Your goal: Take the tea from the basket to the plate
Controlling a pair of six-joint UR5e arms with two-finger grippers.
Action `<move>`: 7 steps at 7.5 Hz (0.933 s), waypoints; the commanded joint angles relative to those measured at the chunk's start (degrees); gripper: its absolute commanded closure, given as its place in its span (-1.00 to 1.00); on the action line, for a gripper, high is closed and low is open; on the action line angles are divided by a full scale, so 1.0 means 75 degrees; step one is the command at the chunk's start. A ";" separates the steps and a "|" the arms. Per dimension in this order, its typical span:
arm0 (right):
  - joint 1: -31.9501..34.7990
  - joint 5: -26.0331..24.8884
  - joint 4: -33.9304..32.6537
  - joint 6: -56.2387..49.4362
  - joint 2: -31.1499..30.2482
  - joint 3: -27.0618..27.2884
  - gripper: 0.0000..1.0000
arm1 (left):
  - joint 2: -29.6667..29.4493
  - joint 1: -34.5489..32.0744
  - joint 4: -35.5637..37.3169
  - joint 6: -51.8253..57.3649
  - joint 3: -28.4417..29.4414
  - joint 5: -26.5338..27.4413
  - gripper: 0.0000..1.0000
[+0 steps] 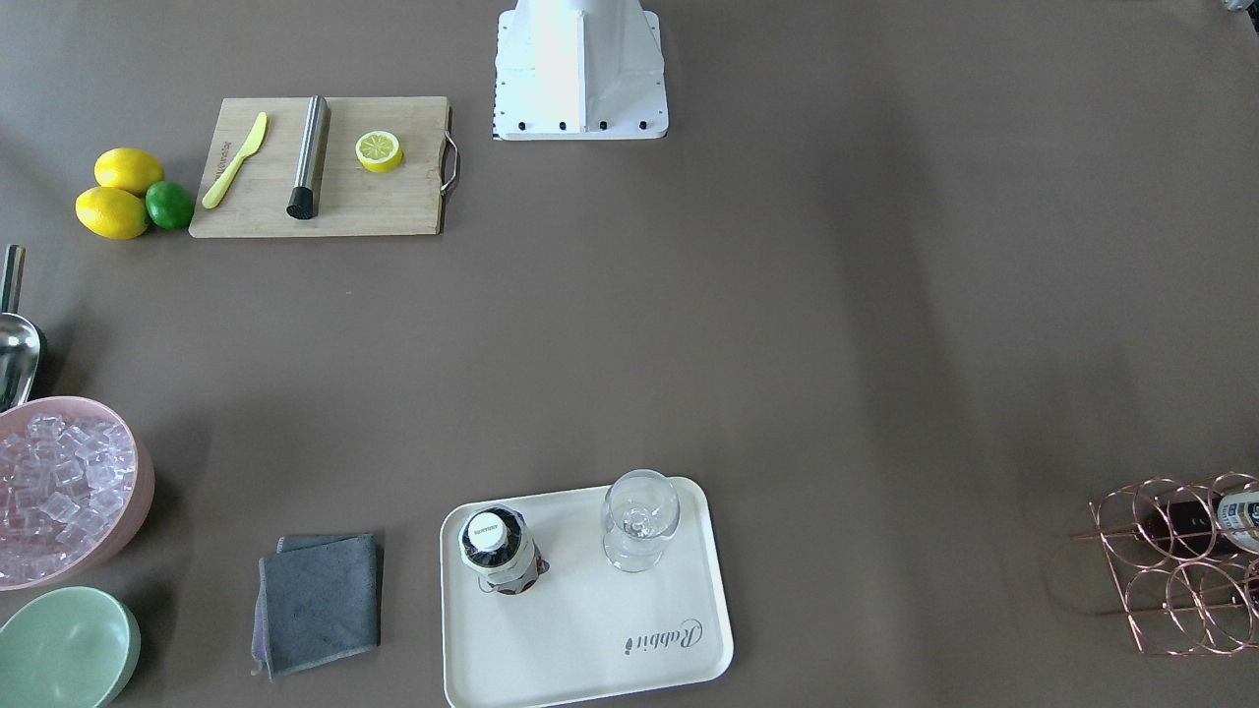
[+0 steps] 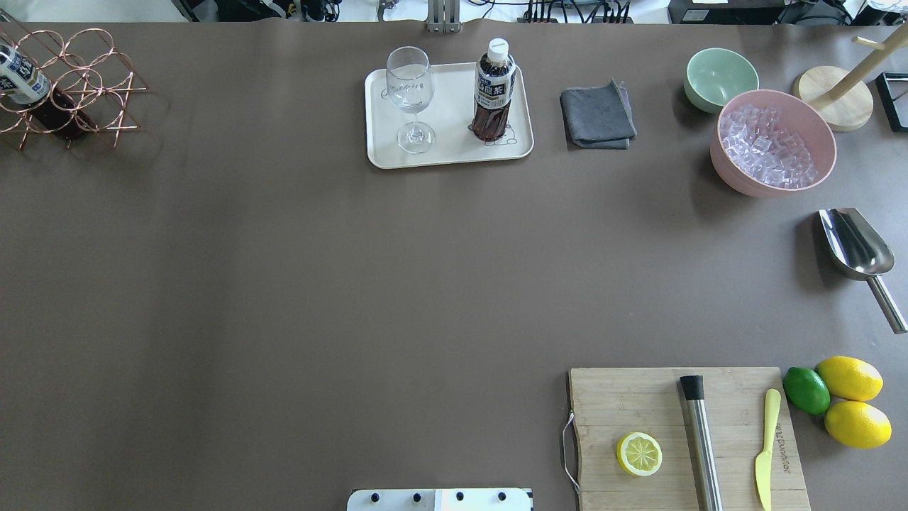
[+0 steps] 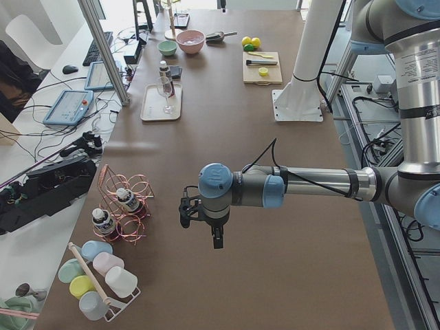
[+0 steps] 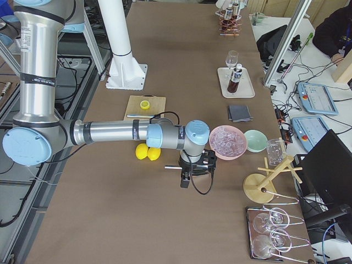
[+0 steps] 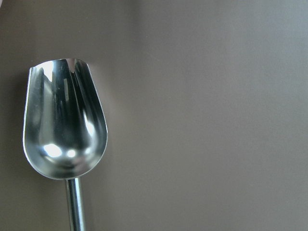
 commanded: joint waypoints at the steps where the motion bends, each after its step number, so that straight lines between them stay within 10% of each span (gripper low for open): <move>1: 0.0026 0.0001 0.0000 0.0000 0.0000 0.0000 -1.00 | 0.0007 -0.0110 0.0003 0.0000 -0.0041 -0.0012 -0.97; 7: 0.0096 0.0001 0.0000 -0.0012 0.0000 0.0000 -1.00 | 0.0112 -0.0169 0.0003 0.0000 0.0005 -0.0012 -0.97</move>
